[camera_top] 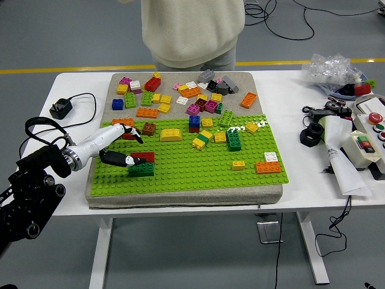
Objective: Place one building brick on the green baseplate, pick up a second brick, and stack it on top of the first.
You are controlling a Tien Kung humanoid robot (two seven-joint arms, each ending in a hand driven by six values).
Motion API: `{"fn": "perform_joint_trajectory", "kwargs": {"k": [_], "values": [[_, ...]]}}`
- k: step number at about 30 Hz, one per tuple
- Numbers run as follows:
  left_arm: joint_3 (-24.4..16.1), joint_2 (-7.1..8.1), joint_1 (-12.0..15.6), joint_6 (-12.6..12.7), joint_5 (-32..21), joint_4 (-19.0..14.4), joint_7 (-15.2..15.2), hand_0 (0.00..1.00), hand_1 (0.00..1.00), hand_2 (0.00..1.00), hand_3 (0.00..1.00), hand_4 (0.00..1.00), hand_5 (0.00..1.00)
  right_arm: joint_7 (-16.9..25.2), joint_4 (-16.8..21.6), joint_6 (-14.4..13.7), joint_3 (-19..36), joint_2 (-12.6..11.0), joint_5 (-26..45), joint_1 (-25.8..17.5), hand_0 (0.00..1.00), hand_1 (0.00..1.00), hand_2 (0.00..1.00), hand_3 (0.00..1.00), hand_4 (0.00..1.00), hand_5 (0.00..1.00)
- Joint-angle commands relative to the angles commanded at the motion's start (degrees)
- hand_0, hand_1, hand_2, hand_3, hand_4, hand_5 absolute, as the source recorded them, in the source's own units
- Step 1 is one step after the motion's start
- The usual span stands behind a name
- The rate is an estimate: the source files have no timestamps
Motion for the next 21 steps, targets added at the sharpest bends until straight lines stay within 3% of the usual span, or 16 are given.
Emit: {"fn": "perform_joint_trajectory", "kwargs": {"k": [2, 3, 11, 16, 21], "values": [[-0.2, 0.07, 0.4, 0.1, 1.5, -0.6, 0.0, 0.998, 0.986, 0.957, 0.594, 0.972, 0.66, 0.0, 0.0, 0.0, 0.0, 0.0, 0.0, 0.1, 0.783, 0.724, 0.777, 0.695, 0.916, 0.642], [-0.1, 0.18, 0.8, 0.3, 2.5, -0.9, 0.0, 0.998, 0.998, 0.998, 0.598, 0.955, 0.733, 0.0, 0.0, -0.1, 0.0, 0.0, 0.1, 0.1, 0.783, 0.723, 0.775, 0.695, 0.916, 0.641], [1.2, -0.86, 0.9, 3.3, 6.5, 0.4, -0.1, 0.998, 0.998, 0.998, 0.602, 0.954, 0.75, -0.3, 0.0, 0.1, 0.0, -0.1, 0.2, 0.2, 0.783, 0.723, 0.775, 0.695, 0.917, 0.642], [1.6, -1.65, 0.5, 5.4, 6.5, 1.4, -0.4, 0.998, 0.998, 0.998, 0.605, 0.952, 0.773, -0.5, 0.0, 0.1, -0.1, -0.1, 0.2, 0.2, 0.783, 0.723, 0.775, 0.694, 0.916, 0.642], [1.7, -1.85, 0.8, 5.6, 6.5, 1.1, -0.4, 0.998, 0.998, 0.998, 0.597, 0.946, 0.776, -0.7, 0.0, 0.2, -0.2, -0.1, 0.0, 0.1, 0.783, 0.724, 0.775, 0.695, 0.917, 0.643]]}}
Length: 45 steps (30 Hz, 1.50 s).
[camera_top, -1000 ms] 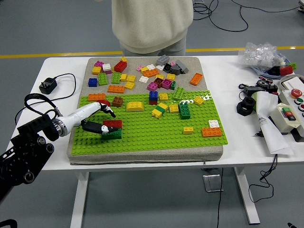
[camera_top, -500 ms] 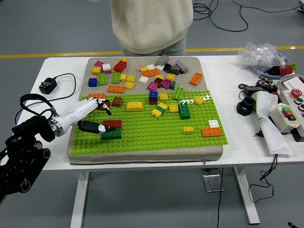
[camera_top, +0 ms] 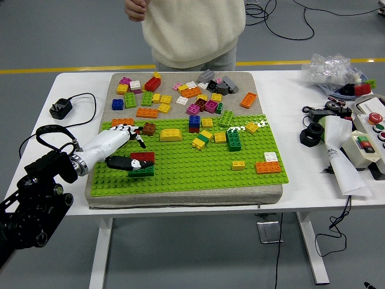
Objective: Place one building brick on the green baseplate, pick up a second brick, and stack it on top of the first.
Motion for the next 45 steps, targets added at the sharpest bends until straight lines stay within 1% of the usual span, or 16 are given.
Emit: {"fn": "perform_joint_trajectory", "kwargs": {"k": [6, 11, 29, 40, 45], "values": [[0.2, -0.13, 0.6, 0.2, 0.0, -0.2, 0.1, 0.998, 0.998, 0.998, 0.594, 0.941, 0.772, 0.0, 0.0, 0.0, 0.0, 0.0, -0.1, 0.1, 0.783, 0.723, 0.775, 0.694, 0.917, 0.643], [0.5, -0.28, 0.7, 0.7, 0.0, 0.9, 0.0, 0.998, 0.998, 0.998, 0.594, 0.941, 0.772, 0.0, 0.0, -0.3, -0.2, 0.0, -0.1, 0.3, 0.783, 0.723, 0.775, 0.694, 0.917, 0.643], [0.7, -0.8, 0.3, 1.3, 0.0, 4.3, -0.2, 0.998, 0.998, 0.998, 0.591, 0.943, 0.764, -0.4, 0.0, -0.2, -0.2, -0.1, -0.1, 0.3, 0.783, 0.724, 0.776, 0.694, 0.917, 0.643], [0.4, -1.14, -0.1, 1.6, 0.0, 5.7, -0.2, 0.998, 0.998, 0.998, 0.584, 0.937, 0.756, -0.4, 0.0, -0.3, -0.1, -0.1, 0.1, 0.4, 0.783, 0.724, 0.776, 0.694, 0.917, 0.643], [0.5, -1.08, 0.3, 1.2, 0.0, 5.7, -0.2, 0.998, 0.998, 0.997, 0.579, 0.934, 0.751, -0.4, 0.0, -0.3, -0.1, -0.1, 0.2, 0.4, 0.783, 0.723, 0.775, 0.694, 0.917, 0.643]]}}
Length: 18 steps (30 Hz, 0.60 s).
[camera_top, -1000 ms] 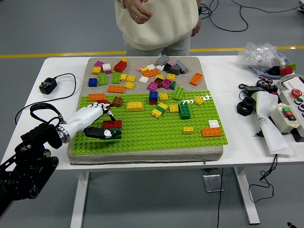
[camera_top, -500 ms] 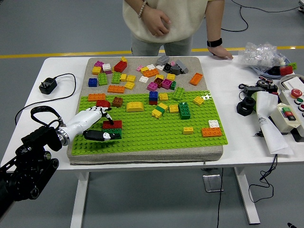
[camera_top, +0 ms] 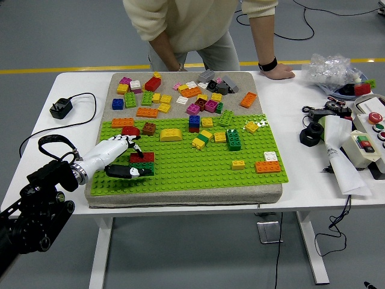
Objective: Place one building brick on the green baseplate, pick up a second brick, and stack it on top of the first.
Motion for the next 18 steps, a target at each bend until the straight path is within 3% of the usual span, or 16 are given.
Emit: {"fn": "perform_joint_trajectory", "kwargs": {"k": [14, 18], "values": [[0.2, -0.23, 0.1, -0.2, 0.0, 0.7, 0.1, 0.998, 0.998, 0.995, 0.577, 0.932, 0.751, 0.1, 0.0, -0.1, 0.1, 0.1, 0.2, 0.1, 0.783, 0.724, 0.775, 0.694, 0.917, 0.644], [-0.5, -0.09, 0.3, -0.4, 0.0, -0.5, 0.0, 0.998, 0.998, 0.994, 0.576, 0.93, 0.748, 0.1, 0.0, 0.0, 0.2, 0.0, 0.2, 0.0, 0.783, 0.726, 0.775, 0.693, 0.917, 0.644]]}}
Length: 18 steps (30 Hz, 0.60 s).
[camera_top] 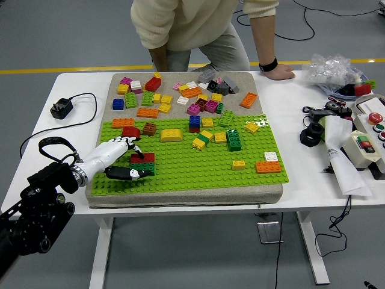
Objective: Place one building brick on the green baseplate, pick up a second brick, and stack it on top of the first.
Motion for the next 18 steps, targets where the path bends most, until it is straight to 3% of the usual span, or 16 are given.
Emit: {"fn": "perform_joint_trajectory", "kwargs": {"k": [11, 18], "values": [[-2.7, 0.89, 1.0, -0.9, -3.9, -7.8, 0.1, 0.998, 0.994, 0.957, 0.573, 0.928, 0.742, 0.2, 0.0, -0.1, -0.1, 0.0, -0.1, -0.1, 0.783, 0.724, 0.775, 0.694, 0.917, 0.643], [-4.3, 1.24, 0.8, -0.7, -6.1, -8.6, 0.4, 0.998, 0.948, 0.909, 0.589, 0.93, 0.739, 0.3, 0.0, 0.0, -0.3, 0.2, -0.2, -0.1, 0.783, 0.724, 0.775, 0.694, 0.917, 0.643]]}}
